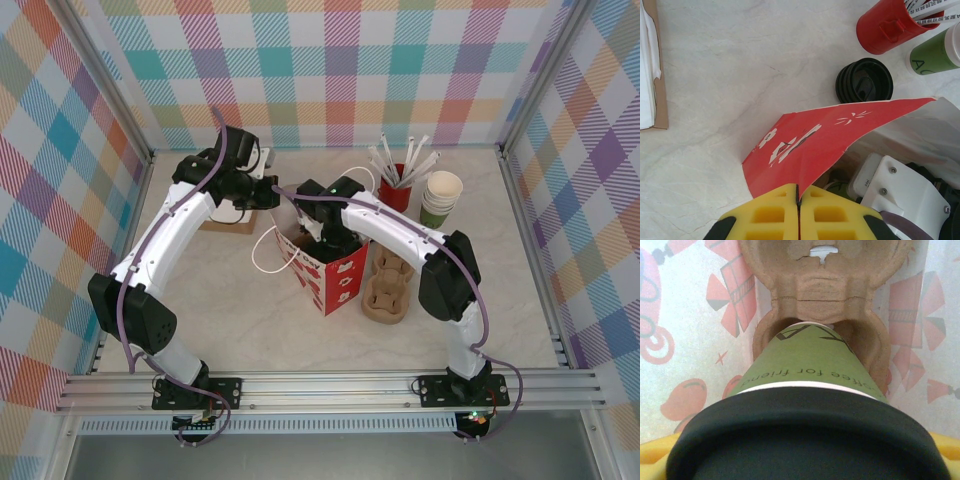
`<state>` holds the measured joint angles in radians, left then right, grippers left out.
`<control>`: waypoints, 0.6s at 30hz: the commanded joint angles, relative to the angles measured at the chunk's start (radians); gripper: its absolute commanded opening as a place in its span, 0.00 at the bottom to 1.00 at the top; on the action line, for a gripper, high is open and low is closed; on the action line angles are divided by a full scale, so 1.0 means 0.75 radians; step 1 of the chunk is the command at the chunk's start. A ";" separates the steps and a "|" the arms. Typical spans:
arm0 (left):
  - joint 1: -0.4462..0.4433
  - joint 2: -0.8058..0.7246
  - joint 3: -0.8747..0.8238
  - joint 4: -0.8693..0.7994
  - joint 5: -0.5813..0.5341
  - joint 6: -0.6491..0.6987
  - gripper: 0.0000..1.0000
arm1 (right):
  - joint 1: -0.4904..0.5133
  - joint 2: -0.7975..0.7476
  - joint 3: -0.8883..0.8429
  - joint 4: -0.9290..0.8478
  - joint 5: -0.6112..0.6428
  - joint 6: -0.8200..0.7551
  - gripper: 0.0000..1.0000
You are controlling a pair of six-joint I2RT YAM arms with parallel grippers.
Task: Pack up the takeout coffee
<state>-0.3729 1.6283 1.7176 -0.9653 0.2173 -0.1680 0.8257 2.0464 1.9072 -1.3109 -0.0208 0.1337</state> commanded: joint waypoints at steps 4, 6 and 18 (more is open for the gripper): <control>-0.016 0.016 0.005 -0.001 0.010 -0.005 0.06 | -0.001 0.053 -0.048 0.026 0.005 -0.006 0.79; -0.015 0.017 0.005 -0.001 0.011 -0.005 0.06 | 0.000 0.047 -0.046 0.026 0.009 -0.004 0.79; -0.016 0.013 0.005 -0.004 0.011 -0.007 0.06 | 0.000 0.038 -0.051 0.024 0.031 -0.005 0.79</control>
<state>-0.3729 1.6283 1.7176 -0.9649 0.2173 -0.1684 0.8249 2.0449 1.9072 -1.3106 -0.0204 0.1337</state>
